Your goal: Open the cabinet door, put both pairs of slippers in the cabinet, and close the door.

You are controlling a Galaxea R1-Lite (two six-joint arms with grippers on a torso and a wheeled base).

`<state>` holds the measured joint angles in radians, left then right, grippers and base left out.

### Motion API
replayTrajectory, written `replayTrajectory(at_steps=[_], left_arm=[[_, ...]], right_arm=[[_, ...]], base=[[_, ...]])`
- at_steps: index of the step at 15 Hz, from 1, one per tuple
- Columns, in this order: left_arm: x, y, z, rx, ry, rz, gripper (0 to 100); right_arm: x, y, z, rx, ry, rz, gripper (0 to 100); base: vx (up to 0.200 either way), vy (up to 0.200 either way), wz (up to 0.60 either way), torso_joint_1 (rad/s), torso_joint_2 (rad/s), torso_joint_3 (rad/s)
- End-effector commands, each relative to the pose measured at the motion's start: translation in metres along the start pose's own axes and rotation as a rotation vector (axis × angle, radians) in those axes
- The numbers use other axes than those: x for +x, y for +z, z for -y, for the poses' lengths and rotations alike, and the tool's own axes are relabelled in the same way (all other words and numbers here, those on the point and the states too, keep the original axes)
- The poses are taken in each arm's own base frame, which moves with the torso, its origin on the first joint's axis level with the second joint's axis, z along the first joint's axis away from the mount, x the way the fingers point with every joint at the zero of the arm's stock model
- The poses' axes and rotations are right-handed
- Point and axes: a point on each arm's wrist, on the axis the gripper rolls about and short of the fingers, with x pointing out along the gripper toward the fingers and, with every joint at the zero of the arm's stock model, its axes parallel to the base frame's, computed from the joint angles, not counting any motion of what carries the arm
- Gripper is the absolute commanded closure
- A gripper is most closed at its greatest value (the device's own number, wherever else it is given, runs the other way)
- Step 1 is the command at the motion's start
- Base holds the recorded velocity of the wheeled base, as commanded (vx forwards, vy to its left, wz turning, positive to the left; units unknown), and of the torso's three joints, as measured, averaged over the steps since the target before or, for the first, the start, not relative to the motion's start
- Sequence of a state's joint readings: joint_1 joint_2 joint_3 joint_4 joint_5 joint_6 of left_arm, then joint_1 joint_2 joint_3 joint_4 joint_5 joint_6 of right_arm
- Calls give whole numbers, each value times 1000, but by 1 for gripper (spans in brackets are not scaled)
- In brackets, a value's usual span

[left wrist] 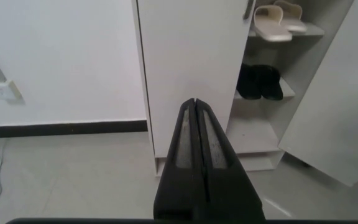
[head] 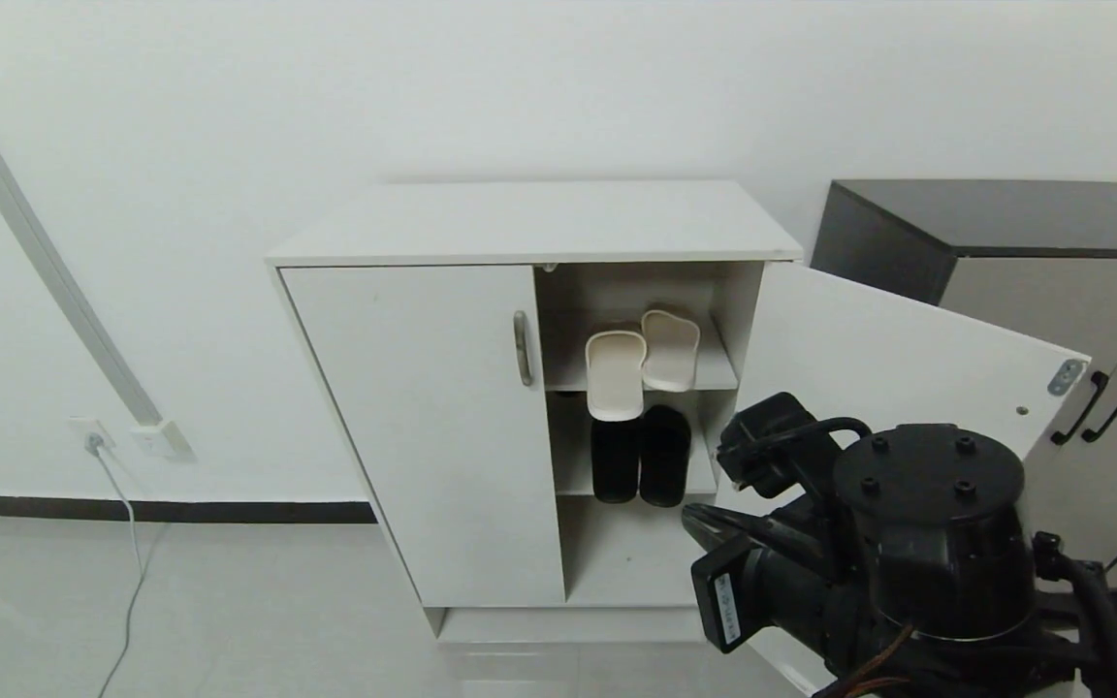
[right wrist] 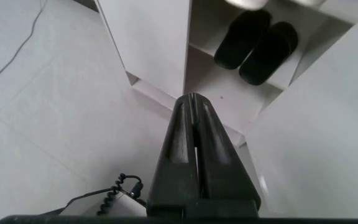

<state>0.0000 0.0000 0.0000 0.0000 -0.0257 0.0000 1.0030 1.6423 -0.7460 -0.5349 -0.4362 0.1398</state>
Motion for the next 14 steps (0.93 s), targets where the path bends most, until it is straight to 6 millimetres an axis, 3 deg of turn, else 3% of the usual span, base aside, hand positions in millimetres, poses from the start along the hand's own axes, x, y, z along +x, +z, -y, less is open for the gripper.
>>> replayTrajectory(at_steps=[1,14], left_arm=[[0,0,0,0,0,-2,100],[0,0,0,0,0,0,100]], right_arm=[[0,0,0,0,-1,0,100],[1,-1,3,1,-7,-5,100]], base=[[0,0,0,149,-481,-330],[0,0,0,202,-519,-317]])
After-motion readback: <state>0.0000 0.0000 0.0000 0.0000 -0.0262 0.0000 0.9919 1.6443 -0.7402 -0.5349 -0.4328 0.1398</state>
